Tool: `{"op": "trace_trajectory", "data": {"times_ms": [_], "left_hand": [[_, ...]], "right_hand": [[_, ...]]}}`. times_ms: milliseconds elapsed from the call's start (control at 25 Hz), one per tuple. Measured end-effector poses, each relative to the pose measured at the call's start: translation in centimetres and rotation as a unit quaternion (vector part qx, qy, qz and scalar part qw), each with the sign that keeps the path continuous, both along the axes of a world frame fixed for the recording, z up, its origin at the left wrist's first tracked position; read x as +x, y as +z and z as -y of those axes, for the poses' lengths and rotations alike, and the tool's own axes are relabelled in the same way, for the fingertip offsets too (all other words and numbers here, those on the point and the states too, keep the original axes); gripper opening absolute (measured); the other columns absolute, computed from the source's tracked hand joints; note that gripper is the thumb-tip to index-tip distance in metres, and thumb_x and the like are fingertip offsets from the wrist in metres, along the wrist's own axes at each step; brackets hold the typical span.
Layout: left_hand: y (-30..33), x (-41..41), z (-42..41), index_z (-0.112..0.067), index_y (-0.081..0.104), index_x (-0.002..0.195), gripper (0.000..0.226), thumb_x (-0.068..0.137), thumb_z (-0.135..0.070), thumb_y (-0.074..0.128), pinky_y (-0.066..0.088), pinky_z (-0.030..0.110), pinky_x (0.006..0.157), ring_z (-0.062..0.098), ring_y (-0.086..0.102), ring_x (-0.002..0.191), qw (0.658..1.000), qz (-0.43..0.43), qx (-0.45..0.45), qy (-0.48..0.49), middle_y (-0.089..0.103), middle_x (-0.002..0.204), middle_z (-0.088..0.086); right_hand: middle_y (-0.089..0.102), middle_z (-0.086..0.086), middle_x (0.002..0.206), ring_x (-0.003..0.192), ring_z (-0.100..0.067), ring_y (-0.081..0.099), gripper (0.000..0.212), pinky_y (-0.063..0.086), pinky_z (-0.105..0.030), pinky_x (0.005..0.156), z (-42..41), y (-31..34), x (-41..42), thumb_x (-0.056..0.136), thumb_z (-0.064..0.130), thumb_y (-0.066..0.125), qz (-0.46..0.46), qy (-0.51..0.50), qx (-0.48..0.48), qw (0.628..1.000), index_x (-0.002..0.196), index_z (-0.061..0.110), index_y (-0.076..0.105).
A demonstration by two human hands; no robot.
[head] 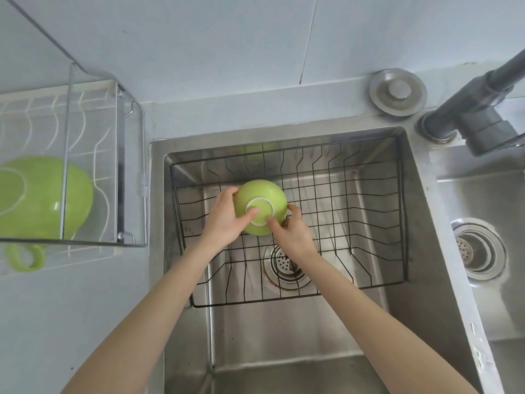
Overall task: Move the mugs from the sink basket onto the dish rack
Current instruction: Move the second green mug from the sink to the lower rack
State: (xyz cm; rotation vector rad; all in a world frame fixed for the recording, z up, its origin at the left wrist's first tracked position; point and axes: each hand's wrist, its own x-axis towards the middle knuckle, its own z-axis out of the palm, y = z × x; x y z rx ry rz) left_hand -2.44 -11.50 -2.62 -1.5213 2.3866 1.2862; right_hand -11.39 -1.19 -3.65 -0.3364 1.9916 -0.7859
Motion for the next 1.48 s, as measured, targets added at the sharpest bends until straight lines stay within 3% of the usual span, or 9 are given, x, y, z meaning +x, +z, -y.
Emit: {"op": "trace_trajectory", "data": {"times_ms": [200, 400, 640, 760, 880, 960, 1200, 1320, 1480], "left_hand": [[1.9, 1.0, -1.4, -0.009, 0.037, 0.133, 0.062, 0.080, -0.024, 0.066, 0.036, 0.036, 0.105, 0.026, 0.044, 0.125, 0.999, -0.029, 0.009, 0.017, 0.044, 0.136, 0.014], [4.8, 3.6, -4.0, -0.014, 0.036, 0.137, 0.064, 0.081, -0.025, 0.066, 0.041, 0.039, 0.104, 0.027, 0.048, 0.119, 0.997, -0.062, 0.034, 0.017, 0.044, 0.134, 0.014], [7.6, 7.7, -8.1, -0.016, 0.031, 0.140, 0.068, 0.082, -0.022, 0.066, 0.041, 0.021, 0.084, 0.023, 0.060, 0.103, 0.990, -0.111, 0.087, -0.007, 0.043, 0.138, 0.006], [8.7, 9.5, -9.7, -0.016, 0.026, 0.142, 0.069, 0.083, -0.014, 0.063, 0.044, 0.008, 0.073, 0.016, 0.057, 0.095, 0.990, -0.121, 0.076, -0.019, 0.041, 0.139, 0.003], [9.3, 11.3, -11.0, -0.017, 0.026, 0.140, 0.072, 0.080, -0.008, 0.065, 0.049, 0.024, 0.078, 0.020, 0.056, 0.093, 0.986, -0.156, 0.048, -0.040, 0.041, 0.136, 0.008], [9.9, 12.7, -11.7, -0.016, 0.024, 0.141, 0.076, 0.078, -0.008, 0.067, 0.045, 0.027, 0.077, 0.017, 0.053, 0.089, 0.986, -0.162, 0.016, -0.048, 0.039, 0.131, 0.006], [12.0, 18.4, -11.7, -0.010, 0.028, 0.138, 0.077, 0.074, -0.006, 0.072, 0.041, -0.001, 0.066, 0.001, 0.050, 0.078, 0.982, -0.185, -0.036, -0.019, 0.032, 0.119, -0.003], [12.7, 21.6, -11.2, -0.011, 0.032, 0.135, 0.076, 0.071, -0.006, 0.074, 0.044, 0.006, 0.063, 0.004, 0.051, 0.078, 0.978, -0.198, -0.069, -0.003, 0.032, 0.118, -0.007], [13.0, 25.6, -9.8, -0.011, 0.031, 0.136, 0.078, 0.072, -0.012, 0.075, 0.041, 0.019, 0.069, -0.004, 0.051, 0.076, 0.977, -0.193, -0.088, 0.008, 0.033, 0.117, -0.009]], "right_hand": [[0.058, -0.015, 0.124, 0.117, -0.031, 0.052, 0.059, 0.039, -0.031, 0.091, -1.4, 2.1, 0.3, 0.089, 0.032, 0.054, -0.006, 0.006, -0.016, 1.000, 0.139, 0.012, 0.029], [0.059, -0.011, 0.108, 0.104, -0.025, 0.054, 0.060, 0.037, -0.026, 0.083, -4.2, 5.3, 1.3, 0.084, 0.037, 0.059, -0.013, 0.008, -0.042, 0.999, 0.136, 0.018, 0.035], [0.057, -0.008, 0.097, 0.095, -0.023, 0.054, 0.052, 0.038, -0.026, 0.077, -7.7, 9.4, 2.8, 0.087, 0.036, 0.056, -0.047, 0.022, -0.072, 0.996, 0.133, 0.018, 0.041], [0.061, -0.010, 0.110, 0.103, -0.022, 0.055, 0.050, 0.039, -0.028, 0.083, -8.9, 11.3, 3.9, 0.089, 0.036, 0.053, -0.056, 0.019, -0.086, 0.995, 0.134, 0.018, 0.040], [0.060, -0.010, 0.110, 0.115, -0.027, 0.051, 0.051, 0.041, -0.033, 0.091, -9.8, 12.8, 5.9, 0.088, 0.038, 0.053, -0.086, 0.027, -0.093, 0.992, 0.134, 0.020, 0.040], [0.057, -0.008, 0.107, 0.114, -0.028, 0.051, 0.049, 0.040, -0.032, 0.085, -10.0, 13.7, 7.5, 0.087, 0.038, 0.053, -0.104, 0.032, -0.098, 0.989, 0.132, 0.022, 0.041], [0.054, -0.018, 0.120, 0.099, -0.025, 0.050, 0.051, 0.039, -0.030, 0.081, -9.0, 15.3, 13.3, 0.088, 0.038, 0.050, -0.129, 0.040, -0.116, 0.984, 0.135, 0.021, 0.039], [0.046, -0.017, 0.128, 0.117, -0.024, 0.042, 0.052, 0.036, -0.032, 0.096, -8.1, 16.2, 17.1, 0.092, 0.035, 0.044, -0.134, 0.036, -0.130, 0.982, 0.140, 0.021, 0.032], [0.042, -0.016, 0.127, 0.118, -0.021, 0.037, 0.053, 0.036, -0.033, 0.100, -6.5, 16.9, 21.4, 0.093, 0.034, 0.044, -0.146, 0.034, -0.157, 0.976, 0.142, 0.021, 0.029]]}}
